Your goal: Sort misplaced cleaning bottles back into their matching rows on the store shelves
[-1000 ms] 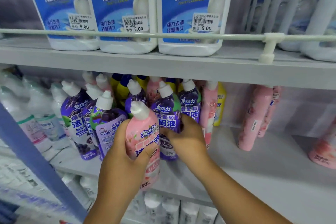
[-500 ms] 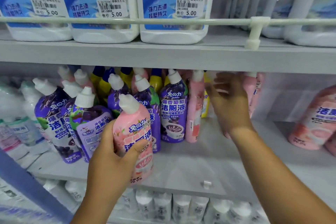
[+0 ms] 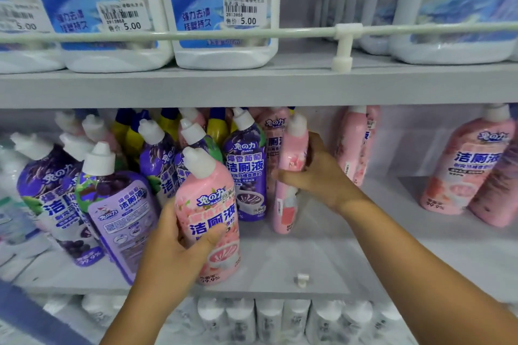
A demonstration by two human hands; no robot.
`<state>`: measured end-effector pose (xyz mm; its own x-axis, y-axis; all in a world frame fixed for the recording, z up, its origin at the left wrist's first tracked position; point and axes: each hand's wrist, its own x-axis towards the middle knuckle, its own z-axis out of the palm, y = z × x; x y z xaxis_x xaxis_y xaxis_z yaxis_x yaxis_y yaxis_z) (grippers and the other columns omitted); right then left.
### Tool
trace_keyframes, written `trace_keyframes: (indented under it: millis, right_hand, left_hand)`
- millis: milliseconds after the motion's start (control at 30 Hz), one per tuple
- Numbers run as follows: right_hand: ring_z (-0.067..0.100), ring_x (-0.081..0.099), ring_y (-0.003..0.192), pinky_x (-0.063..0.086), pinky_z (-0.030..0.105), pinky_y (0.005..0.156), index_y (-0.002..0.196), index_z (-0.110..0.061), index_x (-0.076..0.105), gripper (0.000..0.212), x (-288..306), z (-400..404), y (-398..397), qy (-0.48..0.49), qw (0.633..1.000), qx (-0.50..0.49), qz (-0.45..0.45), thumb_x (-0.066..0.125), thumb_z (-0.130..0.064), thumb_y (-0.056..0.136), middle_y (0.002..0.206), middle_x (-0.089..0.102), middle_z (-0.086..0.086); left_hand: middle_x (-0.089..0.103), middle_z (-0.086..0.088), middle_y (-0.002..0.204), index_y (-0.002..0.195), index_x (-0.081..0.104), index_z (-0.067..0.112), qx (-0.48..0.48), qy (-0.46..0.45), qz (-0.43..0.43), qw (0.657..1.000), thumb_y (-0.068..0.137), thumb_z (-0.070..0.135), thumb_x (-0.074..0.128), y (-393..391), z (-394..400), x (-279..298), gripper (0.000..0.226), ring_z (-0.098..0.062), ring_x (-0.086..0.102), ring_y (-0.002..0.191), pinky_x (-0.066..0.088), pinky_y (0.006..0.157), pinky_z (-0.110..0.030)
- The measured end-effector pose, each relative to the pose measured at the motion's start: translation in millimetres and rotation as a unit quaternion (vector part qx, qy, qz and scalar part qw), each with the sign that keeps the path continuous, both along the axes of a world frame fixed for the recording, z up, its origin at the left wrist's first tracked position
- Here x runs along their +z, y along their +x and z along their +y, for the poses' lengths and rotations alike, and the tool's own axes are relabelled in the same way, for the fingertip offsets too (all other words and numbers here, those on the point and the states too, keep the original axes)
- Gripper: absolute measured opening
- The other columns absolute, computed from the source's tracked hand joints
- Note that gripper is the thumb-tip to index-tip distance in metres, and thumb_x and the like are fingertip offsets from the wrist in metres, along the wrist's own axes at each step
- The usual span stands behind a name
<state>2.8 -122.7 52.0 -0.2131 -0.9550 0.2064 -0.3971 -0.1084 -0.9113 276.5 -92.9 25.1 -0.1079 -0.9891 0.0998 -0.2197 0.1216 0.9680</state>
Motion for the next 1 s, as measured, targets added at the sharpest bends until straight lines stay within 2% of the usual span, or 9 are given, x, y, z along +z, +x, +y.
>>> trace_keyframes:
  millis: [167, 333, 433, 567, 667, 733, 800, 833, 1000]
  right_hand:
    - [-0.006, 0.069, 0.078, 0.052, 0.01, 0.065, 0.126, -0.024, 0.05, 0.073, -0.4, 52.9, -18.1, -0.095, 0.989, -0.106, -0.042, 0.091, -0.007, 0.068, 0.093, 0.071, -0.014]
    - [0.0, 0.071, 0.084, 0.056, 0.018, 0.072, 0.123, -0.031, 0.054, 0.073, -17.1, 89.9, -60.4, -0.138, 0.968, -0.211, -0.017, 0.094, -0.034, 0.062, 0.094, 0.073, -0.015]
    - [-0.004, 0.068, 0.085, 0.055, 0.017, 0.074, 0.121, -0.032, 0.051, 0.072, -21.8, 107.6, -83.2, -0.156, 0.946, -0.284, -0.009, 0.092, -0.039, 0.062, 0.097, 0.069, -0.016]
    - [0.012, 0.065, 0.111, 0.055, 0.038, 0.093, 0.137, -0.032, 0.043, 0.09, -27.4, 122.7, -115.0, -0.167, 0.927, -0.334, 0.019, 0.087, -0.057, 0.063, 0.122, 0.064, -0.009]
    - [0.019, 0.058, 0.122, 0.051, 0.045, 0.099, 0.145, -0.028, 0.036, 0.1, -35.5, 132.3, -131.9, -0.149, 0.915, -0.366, 0.086, 0.089, -0.052, 0.064, 0.133, 0.056, -0.004]
    - [0.009, 0.058, 0.12, 0.05, 0.031, 0.099, 0.144, -0.027, 0.036, 0.098, -41.9, 138.7, -140.2, -0.137, 0.924, -0.346, 0.087, 0.091, -0.042, 0.064, 0.129, 0.056, -0.008]
    - [-0.016, 0.057, 0.103, 0.042, 0.002, 0.084, 0.132, -0.033, 0.038, 0.083, -48.7, 144.7, -146.2, -0.109, 0.945, -0.304, 0.055, 0.09, -0.034, 0.067, 0.115, 0.058, -0.022]
    - [-0.023, 0.056, 0.095, 0.039, -0.003, 0.076, 0.127, -0.035, 0.038, 0.078, -53.9, 147.1, -148.7, -0.091, 0.953, -0.285, 0.046, 0.09, -0.032, 0.069, 0.11, 0.057, -0.028]
    - [-0.011, 0.064, 0.097, 0.043, 0.0, 0.076, 0.137, -0.031, 0.036, 0.09, -85.3, 157.3, -164.7, -0.02, 0.974, -0.223, 0.035, 0.089, -0.046, 0.066, 0.117, 0.066, -0.017]
  left_hand:
    - [0.077, 0.013, 0.106, 0.099, 0.064, 0.056, -0.022, 0.005, 0.017, 1.0, 0.07, 0.018, 0.094, -18.6, -2.9, -11.8, 0.057, -0.008, 0.074, 0.099, 0.058, 0.089, -0.043]
    - [0.077, 0.018, 0.102, 0.108, 0.064, 0.038, -0.072, -0.005, 0.028, 0.997, 0.079, 0.002, 0.082, -65.3, -6.1, -9.3, 0.05, -0.001, 0.074, 0.094, 0.057, 0.08, -0.027]
    - [0.077, 0.018, 0.103, 0.109, 0.064, 0.039, -0.085, -0.023, 0.028, 0.996, 0.077, 0.008, 0.086, -100.8, -7.8, -4.2, 0.05, -0.003, 0.074, 0.095, 0.058, 0.084, -0.029]
    - [0.077, 0.017, 0.106, 0.104, 0.062, 0.057, -0.081, -0.031, 0.025, 0.996, 0.054, 0.049, 0.084, -145.9, -6.1, -3.6, 0.055, -0.008, 0.073, 0.101, 0.058, 0.092, -0.042]
    - [0.076, 0.015, 0.11, 0.111, 0.063, 0.052, -0.091, -0.026, 0.029, 0.995, 0.052, 0.053, 0.083, -175.3, -0.8, -12.9, 0.061, -0.012, 0.072, 0.105, 0.056, 0.097, -0.049]
    - [0.076, 0.015, 0.112, 0.113, 0.063, 0.05, -0.091, -0.026, 0.023, 0.995, 0.054, 0.053, 0.084, -192.9, 1.8, -17.4, 0.063, -0.012, 0.072, 0.107, 0.056, 0.098, -0.048]
    - [0.076, 0.015, 0.112, 0.112, 0.063, 0.049, -0.098, -0.025, 0.026, 0.995, 0.063, 0.039, 0.091, -208.3, 1.9, -19.3, 0.057, -0.01, 0.072, 0.106, 0.057, 0.096, -0.047]
    - [0.076, 0.014, 0.112, 0.11, 0.063, 0.049, -0.1, -0.028, 0.022, 0.994, 0.069, 0.028, 0.092, -214.7, 1.2, -18.6, 0.055, -0.01, 0.072, 0.105, 0.057, 0.096, -0.047]
    - [0.076, 0.011, 0.113, 0.117, 0.062, 0.036, -0.029, -0.049, 0.025, 0.998, 0.077, 0.008, 0.086, -221.2, 1.0, -20.2, 0.054, -0.009, 0.071, 0.105, 0.054, 0.099, -0.044]
